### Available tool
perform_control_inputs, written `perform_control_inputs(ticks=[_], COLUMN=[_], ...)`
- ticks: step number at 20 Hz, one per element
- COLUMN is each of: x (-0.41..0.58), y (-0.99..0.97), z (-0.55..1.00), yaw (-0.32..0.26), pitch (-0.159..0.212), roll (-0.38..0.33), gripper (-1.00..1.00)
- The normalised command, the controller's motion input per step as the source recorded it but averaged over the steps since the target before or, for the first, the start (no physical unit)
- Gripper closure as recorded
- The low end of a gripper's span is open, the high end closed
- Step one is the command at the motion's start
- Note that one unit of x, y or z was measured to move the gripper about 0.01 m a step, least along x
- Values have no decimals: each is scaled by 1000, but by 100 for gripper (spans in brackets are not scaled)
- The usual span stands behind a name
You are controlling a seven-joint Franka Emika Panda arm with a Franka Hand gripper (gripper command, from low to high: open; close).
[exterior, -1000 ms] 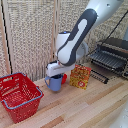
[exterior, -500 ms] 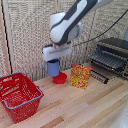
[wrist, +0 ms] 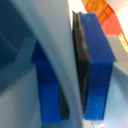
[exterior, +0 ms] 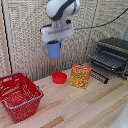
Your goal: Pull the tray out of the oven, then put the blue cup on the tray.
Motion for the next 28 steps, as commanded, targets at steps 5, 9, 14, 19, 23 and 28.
perform_control_inputs(ticks=[5, 9, 14, 19, 23, 28], x=[15, 0, 0, 0, 0, 6], y=[-198, -184, -253, -553, -926, -952], z=[390, 219, 303, 498, 679, 557], yaw=[-330, -357, -310, -172, -28, 0], pitch=[-15, -61, -38, 1, 32, 4], roll=[13, 0, 35, 92, 112, 136], gripper=[100, 100, 100, 100, 100, 100])
